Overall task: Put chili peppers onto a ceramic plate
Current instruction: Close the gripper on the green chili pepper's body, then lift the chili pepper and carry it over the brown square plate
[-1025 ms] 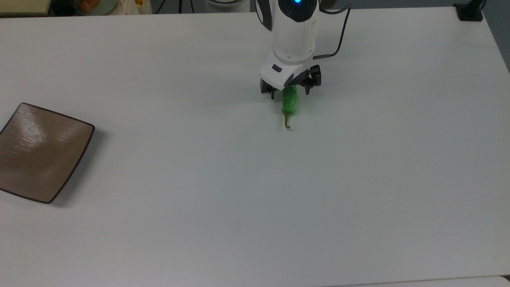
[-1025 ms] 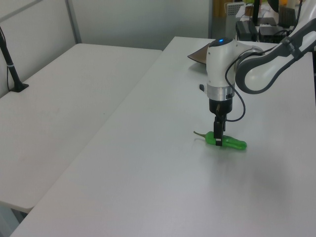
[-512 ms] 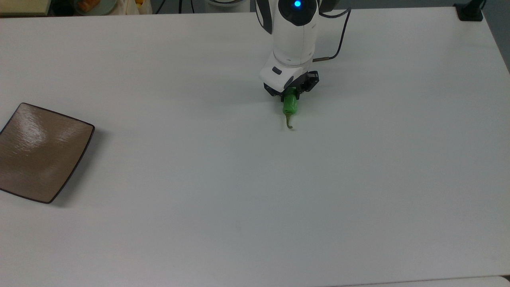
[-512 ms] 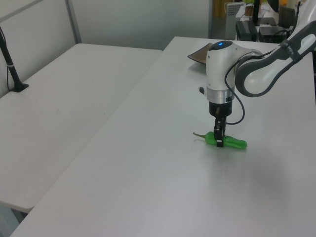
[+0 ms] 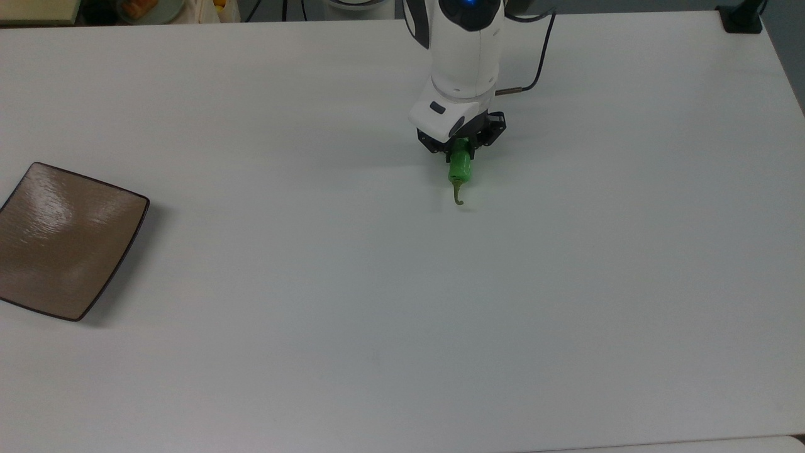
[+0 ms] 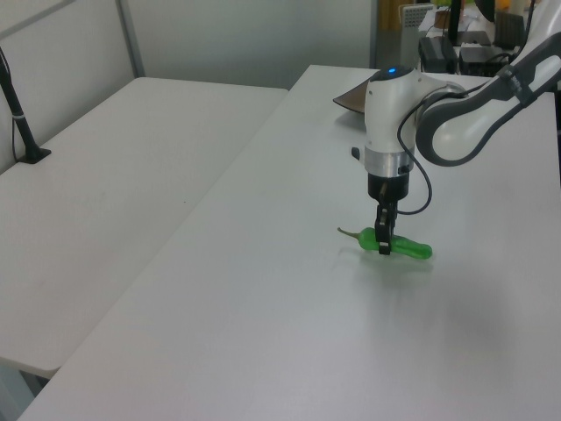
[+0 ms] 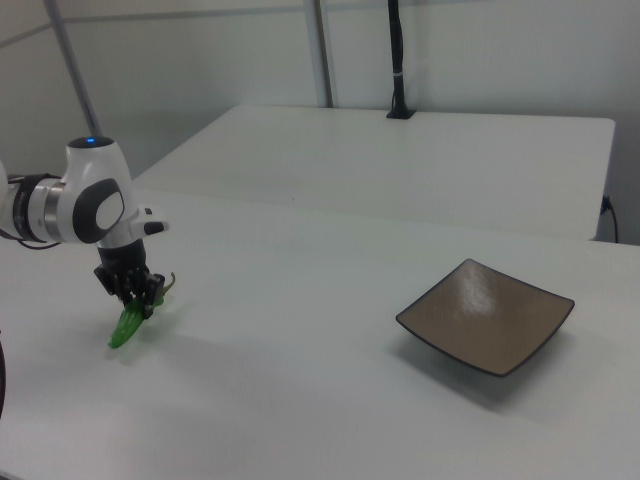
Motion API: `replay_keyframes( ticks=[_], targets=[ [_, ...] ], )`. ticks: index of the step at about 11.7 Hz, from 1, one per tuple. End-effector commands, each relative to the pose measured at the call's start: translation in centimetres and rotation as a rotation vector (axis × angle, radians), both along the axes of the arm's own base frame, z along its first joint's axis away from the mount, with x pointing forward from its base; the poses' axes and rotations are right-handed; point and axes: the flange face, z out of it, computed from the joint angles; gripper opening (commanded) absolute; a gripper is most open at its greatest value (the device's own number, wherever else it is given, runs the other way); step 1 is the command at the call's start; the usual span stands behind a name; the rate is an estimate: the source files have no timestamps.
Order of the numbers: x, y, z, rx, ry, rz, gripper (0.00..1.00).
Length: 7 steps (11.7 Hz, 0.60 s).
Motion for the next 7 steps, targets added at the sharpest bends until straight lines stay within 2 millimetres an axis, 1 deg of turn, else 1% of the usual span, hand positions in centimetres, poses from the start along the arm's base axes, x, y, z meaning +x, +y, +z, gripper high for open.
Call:
replay_keyframes(
  ticks=[1, 3, 4, 6, 7],
  targets=[
    [1.6, -1.8, 3.7, 0.014, -0.072, 0.045, 0.12],
    [2.4, -3.3, 6.0, -0.001, -0.041, 0.071, 0.12],
    [3.1, -4.0, 7.6, -0.004, -0.03, 0.083, 0.12],
    [5.0, -7.0, 9.9, -0.009, -0.043, 0.068, 0.12],
    [5.6, -8.0, 10.5, -0.011, -0.05, 0.061, 0.12]
  ],
)
